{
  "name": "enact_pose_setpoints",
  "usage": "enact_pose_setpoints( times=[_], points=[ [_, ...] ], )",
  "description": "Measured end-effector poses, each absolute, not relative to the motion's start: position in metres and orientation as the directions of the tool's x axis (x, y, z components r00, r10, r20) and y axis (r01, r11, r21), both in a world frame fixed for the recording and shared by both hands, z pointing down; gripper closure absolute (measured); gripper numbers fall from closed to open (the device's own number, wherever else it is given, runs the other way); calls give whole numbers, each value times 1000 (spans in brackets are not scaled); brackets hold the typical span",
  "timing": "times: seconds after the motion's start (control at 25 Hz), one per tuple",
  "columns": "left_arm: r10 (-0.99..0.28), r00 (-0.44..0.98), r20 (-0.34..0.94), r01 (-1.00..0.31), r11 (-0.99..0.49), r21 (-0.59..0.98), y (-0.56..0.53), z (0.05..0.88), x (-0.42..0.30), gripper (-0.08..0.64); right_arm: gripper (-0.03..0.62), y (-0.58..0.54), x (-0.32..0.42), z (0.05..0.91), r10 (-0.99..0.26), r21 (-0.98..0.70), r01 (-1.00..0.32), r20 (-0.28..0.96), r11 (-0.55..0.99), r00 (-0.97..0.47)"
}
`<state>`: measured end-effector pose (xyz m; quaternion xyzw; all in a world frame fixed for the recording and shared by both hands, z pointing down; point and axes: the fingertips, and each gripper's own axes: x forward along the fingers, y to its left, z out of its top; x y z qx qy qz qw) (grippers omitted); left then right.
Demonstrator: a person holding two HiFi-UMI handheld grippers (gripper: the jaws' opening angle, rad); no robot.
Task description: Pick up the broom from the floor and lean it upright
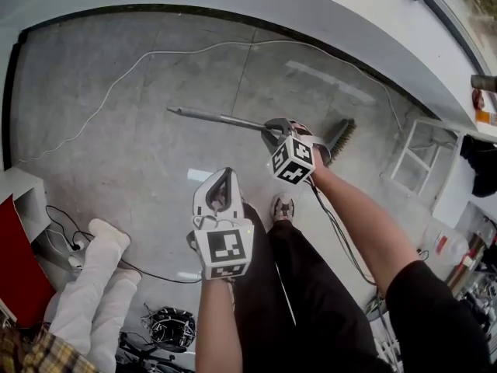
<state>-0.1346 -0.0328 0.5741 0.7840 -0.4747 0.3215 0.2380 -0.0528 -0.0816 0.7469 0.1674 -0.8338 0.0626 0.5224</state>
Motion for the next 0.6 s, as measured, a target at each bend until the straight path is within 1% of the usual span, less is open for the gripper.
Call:
enact_pose_setpoints(
  times=[0.24,0.6],
  points=[
    [-597,362,716,-887,-458,67,-27,552,-116,555,525,-102,-34,694,-319,108,-454,850,885,-419],
    [-612,381,693,-877,-477,60,-34,528,-93,555,525,-108,-3,634,-423,115,-571,791,813,-442]
  ],
)
